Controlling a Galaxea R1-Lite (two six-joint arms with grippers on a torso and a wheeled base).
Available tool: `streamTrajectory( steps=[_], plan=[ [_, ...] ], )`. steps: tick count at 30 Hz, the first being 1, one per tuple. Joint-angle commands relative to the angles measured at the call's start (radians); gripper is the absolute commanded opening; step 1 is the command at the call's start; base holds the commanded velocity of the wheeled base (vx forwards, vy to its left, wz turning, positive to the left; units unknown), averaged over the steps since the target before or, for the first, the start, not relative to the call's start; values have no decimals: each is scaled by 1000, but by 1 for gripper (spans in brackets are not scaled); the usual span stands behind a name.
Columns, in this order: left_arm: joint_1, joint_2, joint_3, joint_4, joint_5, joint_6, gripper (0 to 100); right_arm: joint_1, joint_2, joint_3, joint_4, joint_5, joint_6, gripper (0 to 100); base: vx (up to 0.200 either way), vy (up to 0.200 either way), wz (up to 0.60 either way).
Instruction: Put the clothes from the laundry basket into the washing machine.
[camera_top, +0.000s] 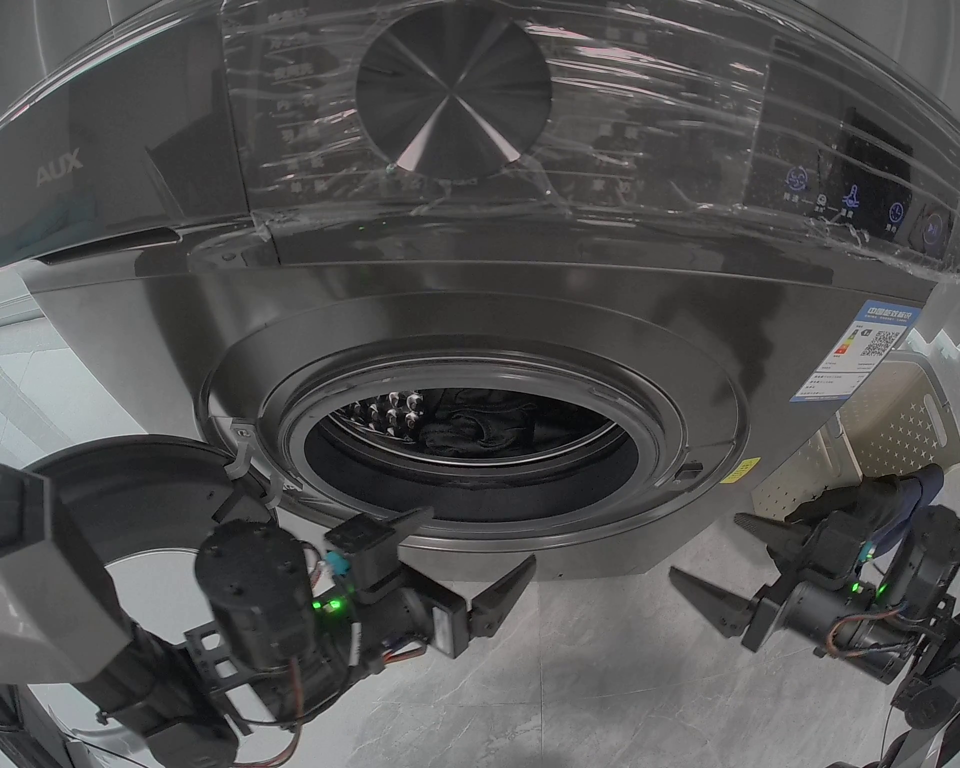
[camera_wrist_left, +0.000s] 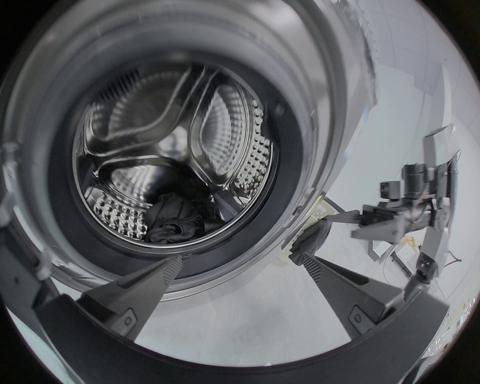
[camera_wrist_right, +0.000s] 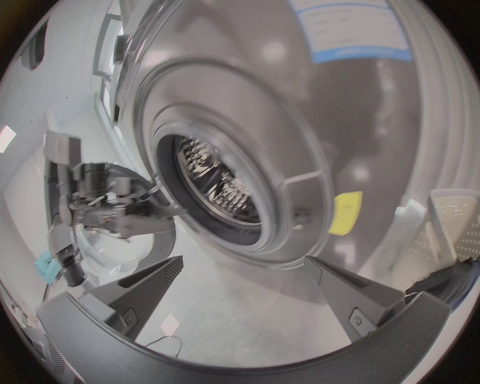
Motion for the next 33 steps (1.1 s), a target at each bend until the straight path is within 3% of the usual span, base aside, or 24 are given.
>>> streamTrajectory(
  steps=[1,5,8,16,20,29,30,33],
  plan=[
    [-24,-232,183,-72,10,7,100,-143,-235,22,147,-8,-5,100,-200,0,0],
    [-10,-314,258,-85,17,11,100,-175,-407,22,358,-15,-5,100,-200,0,0],
    [-8,-378,319,-87,27,10,100,-178,-513,22,479,-52,-5,100,0,0,0],
    [51,-538,375,-44,37,11,100,-195,-691,22,662,-81,-3,100,-150,0,0],
    [74,-646,375,79,39,17,100,-259,-812,22,788,-78,-3,100,-150,0,0],
    [171,-949,375,418,30,2,100,-292,-1068,22,1009,-77,-5,100,-133,0,0],
    [236,-1065,375,554,22,2,100,-334,-1143,22,1062,-68,-8,100,-200,0,0],
    [240,-1085,375,577,21,2,100,-341,-1155,22,1073,-68,-8,100,0,0,0]
  ],
)
